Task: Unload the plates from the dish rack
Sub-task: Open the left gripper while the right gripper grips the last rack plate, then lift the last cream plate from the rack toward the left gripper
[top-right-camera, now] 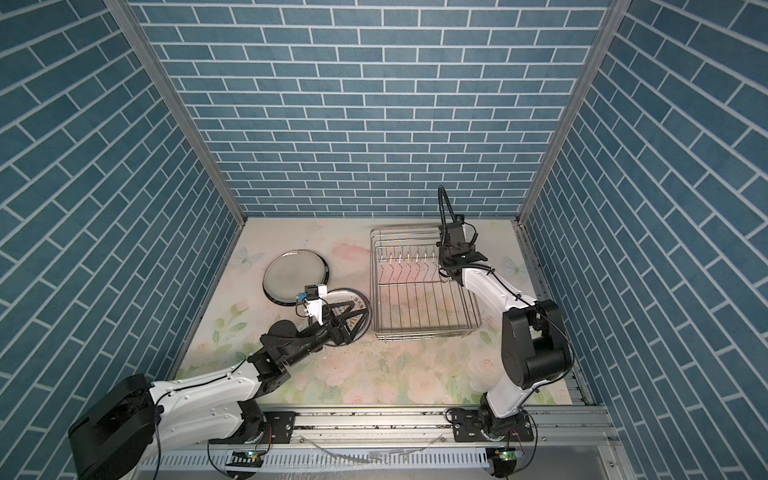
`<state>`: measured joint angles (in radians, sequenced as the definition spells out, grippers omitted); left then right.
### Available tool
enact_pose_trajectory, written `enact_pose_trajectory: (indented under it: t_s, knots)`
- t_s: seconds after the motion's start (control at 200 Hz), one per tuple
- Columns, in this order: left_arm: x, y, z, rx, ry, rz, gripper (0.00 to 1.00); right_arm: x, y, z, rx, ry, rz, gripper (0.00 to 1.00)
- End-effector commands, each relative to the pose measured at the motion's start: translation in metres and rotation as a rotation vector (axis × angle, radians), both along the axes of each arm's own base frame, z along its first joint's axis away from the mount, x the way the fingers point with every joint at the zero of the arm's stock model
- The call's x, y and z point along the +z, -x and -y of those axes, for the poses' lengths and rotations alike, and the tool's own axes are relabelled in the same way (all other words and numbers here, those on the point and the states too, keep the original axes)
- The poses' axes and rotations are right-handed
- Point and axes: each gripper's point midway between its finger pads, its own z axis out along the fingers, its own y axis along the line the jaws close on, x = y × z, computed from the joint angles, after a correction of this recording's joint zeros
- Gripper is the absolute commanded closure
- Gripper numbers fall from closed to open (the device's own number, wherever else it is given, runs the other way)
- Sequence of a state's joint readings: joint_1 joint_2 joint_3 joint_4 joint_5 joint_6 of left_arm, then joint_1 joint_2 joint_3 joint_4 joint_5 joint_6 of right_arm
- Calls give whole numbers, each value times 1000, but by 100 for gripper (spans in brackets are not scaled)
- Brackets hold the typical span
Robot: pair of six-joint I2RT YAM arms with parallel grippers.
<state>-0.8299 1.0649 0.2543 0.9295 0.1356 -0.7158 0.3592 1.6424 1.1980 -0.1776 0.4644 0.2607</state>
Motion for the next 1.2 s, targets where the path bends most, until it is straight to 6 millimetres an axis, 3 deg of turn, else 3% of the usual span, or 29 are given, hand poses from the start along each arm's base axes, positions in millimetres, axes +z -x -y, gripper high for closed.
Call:
enact_pose_trajectory:
  t_s: [0.0,0.21,0.57,0.995,1.101,1.196]
  knots:
    - [-5,0,-6,27,-27,11,0,13,-6,4,-36,18,37,92]
    - [-4,0,-7,32,-38,13,0,28,-3,-1,-29,59,74,95]
    - [-3,2,-11,42,-37,15,0,77,11,6,-72,146,186,99]
    - [-7,-1,-16,69,-41,3,0,140,63,-8,-25,132,394,100]
    - [-7,-1,-12,58,-41,4,0,147,78,-14,33,57,430,100]
    - [-10,-2,-11,58,-44,-10,0,148,92,-33,167,-73,443,100]
